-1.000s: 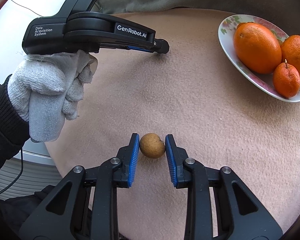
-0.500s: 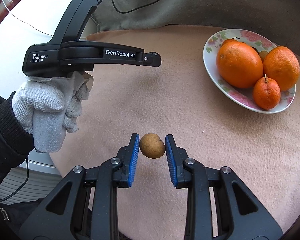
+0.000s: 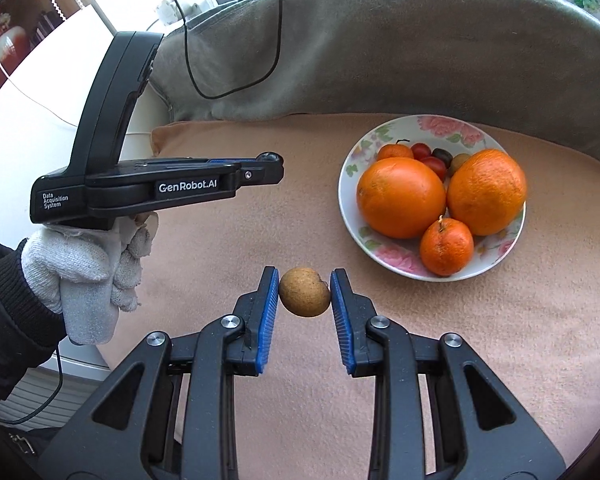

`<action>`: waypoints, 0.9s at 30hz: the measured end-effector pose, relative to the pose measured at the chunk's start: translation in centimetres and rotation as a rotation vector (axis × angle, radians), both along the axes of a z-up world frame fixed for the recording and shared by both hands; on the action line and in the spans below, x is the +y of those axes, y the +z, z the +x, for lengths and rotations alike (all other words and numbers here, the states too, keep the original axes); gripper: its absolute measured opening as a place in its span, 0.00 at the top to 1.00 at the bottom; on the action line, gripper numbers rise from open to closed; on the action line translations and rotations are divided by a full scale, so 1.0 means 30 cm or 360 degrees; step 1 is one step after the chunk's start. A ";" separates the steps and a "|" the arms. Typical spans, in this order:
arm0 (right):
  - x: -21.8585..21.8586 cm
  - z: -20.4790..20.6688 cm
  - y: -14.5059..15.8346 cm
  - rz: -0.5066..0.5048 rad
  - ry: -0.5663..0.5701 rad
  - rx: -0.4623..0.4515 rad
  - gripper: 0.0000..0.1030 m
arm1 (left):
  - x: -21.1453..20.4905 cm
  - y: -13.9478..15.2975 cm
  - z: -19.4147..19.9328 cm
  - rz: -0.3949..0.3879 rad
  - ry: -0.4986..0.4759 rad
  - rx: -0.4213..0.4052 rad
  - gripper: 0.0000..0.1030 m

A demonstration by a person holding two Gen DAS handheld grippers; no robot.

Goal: Organize fruits
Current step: 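Carry the plum and brown fruit in both grippers over the bowl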

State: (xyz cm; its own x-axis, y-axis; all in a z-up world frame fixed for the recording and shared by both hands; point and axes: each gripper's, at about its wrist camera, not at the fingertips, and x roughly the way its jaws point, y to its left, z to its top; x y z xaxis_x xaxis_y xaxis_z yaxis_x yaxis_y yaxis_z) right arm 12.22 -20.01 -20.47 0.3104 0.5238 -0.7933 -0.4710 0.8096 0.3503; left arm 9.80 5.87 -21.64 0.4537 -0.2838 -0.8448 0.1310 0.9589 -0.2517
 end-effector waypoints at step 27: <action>-0.187 0.265 0.045 0.0014 -0.0166 -0.0130 0.73 | -0.243 0.051 0.137 0.0003 -0.0102 -0.0075 0.79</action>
State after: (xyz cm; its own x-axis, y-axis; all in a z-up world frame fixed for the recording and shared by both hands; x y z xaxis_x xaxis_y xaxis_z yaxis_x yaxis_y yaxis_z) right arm 20.16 -25.63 -19.10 0.4266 0.4921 -0.7588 -0.4118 0.8527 0.3215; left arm 13.91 -1.42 -20.12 0.4737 -0.3121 -0.8235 0.2038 0.9486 -0.2423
